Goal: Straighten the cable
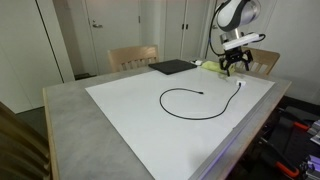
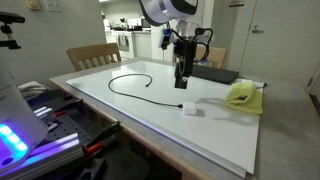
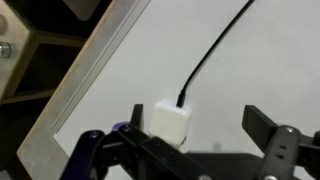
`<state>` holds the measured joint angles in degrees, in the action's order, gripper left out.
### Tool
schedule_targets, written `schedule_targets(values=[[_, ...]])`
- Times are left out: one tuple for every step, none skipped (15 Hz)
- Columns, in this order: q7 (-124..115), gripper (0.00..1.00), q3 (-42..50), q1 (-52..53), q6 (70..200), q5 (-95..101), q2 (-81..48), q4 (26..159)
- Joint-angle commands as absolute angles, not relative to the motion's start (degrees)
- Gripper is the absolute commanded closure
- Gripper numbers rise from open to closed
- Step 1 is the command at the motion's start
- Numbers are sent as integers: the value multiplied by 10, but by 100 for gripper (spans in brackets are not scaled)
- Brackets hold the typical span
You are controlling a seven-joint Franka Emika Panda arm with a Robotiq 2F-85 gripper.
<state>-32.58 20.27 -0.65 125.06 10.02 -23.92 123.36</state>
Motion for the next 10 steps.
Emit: schedule_targets(values=[[-307, 0, 162, 2, 1110, 128, -276, 1140], [-305, 0, 151, 5, 1075, 138, -286, 1118], [-297, 0, 139, 8, 1049, 147, -297, 1099], [-287, 0, 129, 10, 1028, 156, -309, 1081], [-269, 0, 117, 11, 1010, 159, -318, 1065], [-249, 0, 107, 11, 1002, 164, -330, 1051], [-223, 0, 96, 10, 995, 164, -336, 1039], [-197, 0, 87, 7, 997, 161, -345, 1028], [-169, 0, 80, 6, 984, 160, -352, 1014], [-220, 0, 90, 12, 1012, 156, -330, 1052]])
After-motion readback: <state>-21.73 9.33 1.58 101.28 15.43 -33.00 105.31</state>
